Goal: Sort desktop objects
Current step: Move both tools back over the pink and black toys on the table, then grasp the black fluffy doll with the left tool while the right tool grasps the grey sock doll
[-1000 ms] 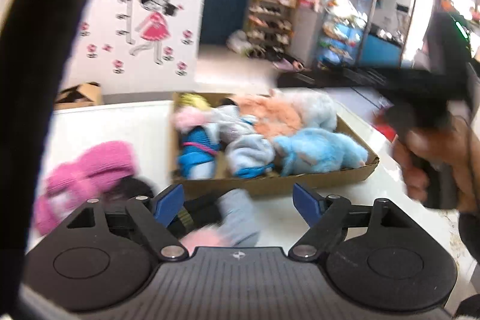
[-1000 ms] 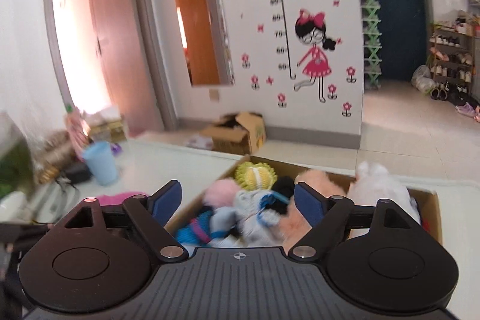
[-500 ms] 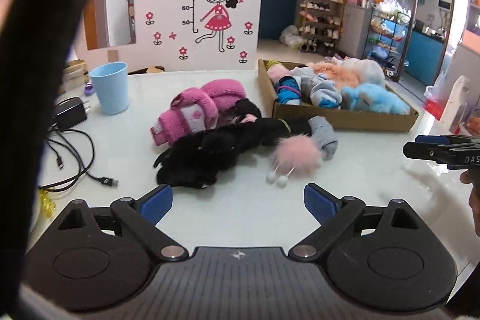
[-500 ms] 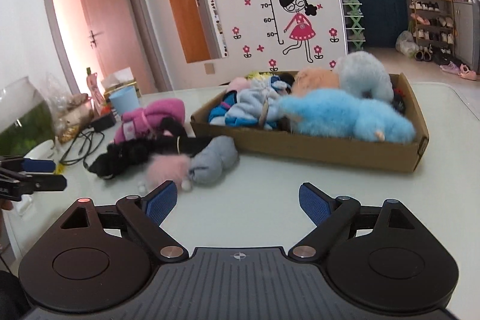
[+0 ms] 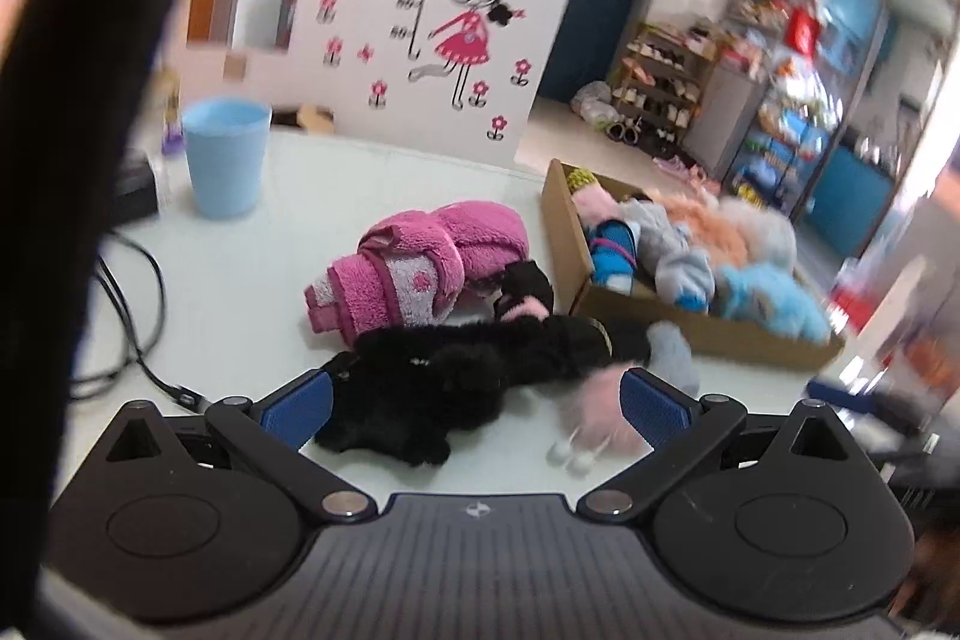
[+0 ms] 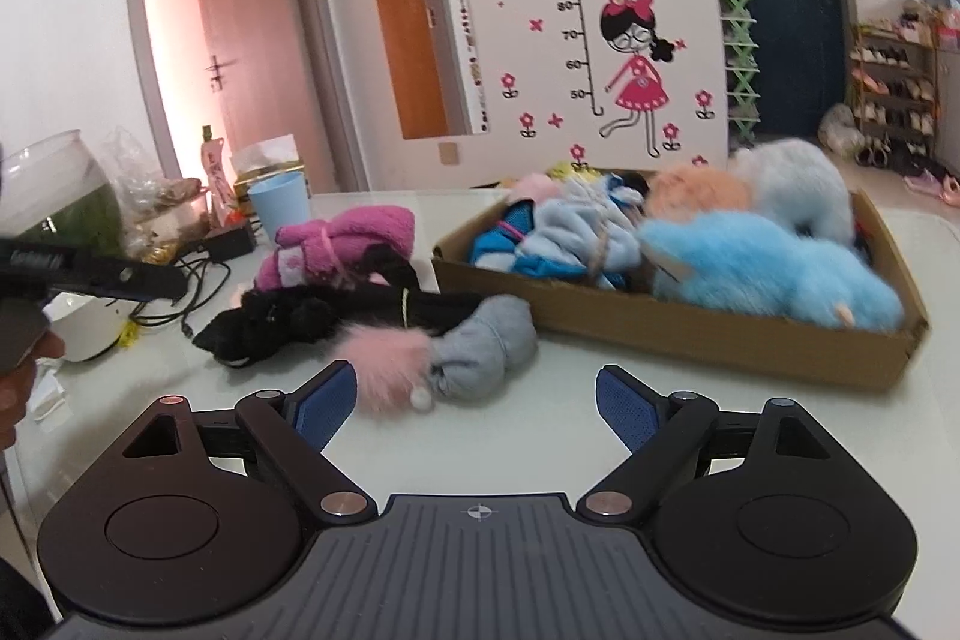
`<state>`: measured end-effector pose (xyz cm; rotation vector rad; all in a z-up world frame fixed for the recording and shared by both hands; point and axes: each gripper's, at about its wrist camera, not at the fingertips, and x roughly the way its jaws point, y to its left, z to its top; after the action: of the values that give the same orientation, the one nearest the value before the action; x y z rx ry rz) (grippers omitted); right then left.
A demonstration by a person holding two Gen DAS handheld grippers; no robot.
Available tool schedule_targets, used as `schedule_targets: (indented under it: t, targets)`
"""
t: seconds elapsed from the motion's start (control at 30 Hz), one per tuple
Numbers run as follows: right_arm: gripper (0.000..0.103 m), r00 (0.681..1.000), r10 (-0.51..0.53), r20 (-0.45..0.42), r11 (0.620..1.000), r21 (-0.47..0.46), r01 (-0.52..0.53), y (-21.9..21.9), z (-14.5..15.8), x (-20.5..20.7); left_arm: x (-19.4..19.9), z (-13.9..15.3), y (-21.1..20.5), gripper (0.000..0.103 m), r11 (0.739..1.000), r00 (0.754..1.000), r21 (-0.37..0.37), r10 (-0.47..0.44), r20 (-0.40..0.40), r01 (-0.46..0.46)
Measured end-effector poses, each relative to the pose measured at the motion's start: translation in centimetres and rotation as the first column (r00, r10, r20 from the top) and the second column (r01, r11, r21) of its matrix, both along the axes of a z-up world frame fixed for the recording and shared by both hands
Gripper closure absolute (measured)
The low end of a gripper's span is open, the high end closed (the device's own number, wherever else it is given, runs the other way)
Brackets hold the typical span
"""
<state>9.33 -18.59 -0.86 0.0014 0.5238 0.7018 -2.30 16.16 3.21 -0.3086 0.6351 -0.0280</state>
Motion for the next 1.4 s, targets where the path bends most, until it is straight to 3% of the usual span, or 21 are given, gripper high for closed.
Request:
schedule_targets:
  t: [0.1,0.37,0.5,0.7,1.0,1.1,1.2,1.4]
  targets:
    - [0.012,1.0,0.005,-0.005,1.0,0.014,-0.005,1.4,-0.1,1.3,1.9,-0.5,1.3,0.001,0.994,0.999,-0.104,0.029,-0.044,-0.034]
    - [0.018,0.993,-0.084,-0.081,0.996,0.023,0.086,4.6,-2.3,5.3,5.5,-2.9,1.9,0.001,0.983,0.989,-0.182,-0.013,-0.15,-0.014]
    - [0.023,0.989,-0.114,-0.092,0.993,-0.022,0.113,6.2,-3.6,6.1,5.7,-3.2,2.7,0.001,0.974,0.989,-0.223,-0.001,-0.146,-0.032]
    - [0.048,0.979,-0.152,-0.138,0.988,-0.04,0.148,6.2,-4.2,7.0,4.5,-2.5,2.3,0.001,0.975,0.987,-0.223,-0.032,-0.158,-0.005]
    - [0.05,0.978,-0.169,-0.121,0.986,-0.018,0.168,2.3,-2.3,4.9,1.3,-1.3,0.4,0.002,0.965,0.983,-0.249,-0.116,-0.141,0.078]
    - [0.05,0.981,-0.16,-0.111,0.987,-0.034,0.157,1.7,-2.3,4.1,1.4,-0.2,0.4,0.001,0.986,0.991,-0.162,-0.06,-0.119,0.04]
    - [0.05,0.982,-0.148,-0.12,0.989,-0.043,0.144,1.6,-2.6,3.9,2.2,-0.3,0.7,0.001,0.999,0.988,-0.037,0.002,-0.154,-0.008]
    - [0.05,0.986,-0.123,-0.114,0.992,-0.048,0.118,1.7,-2.6,3.6,3.2,-2.4,-1.1,0.002,0.978,0.971,0.173,-0.075,-0.229,0.116]
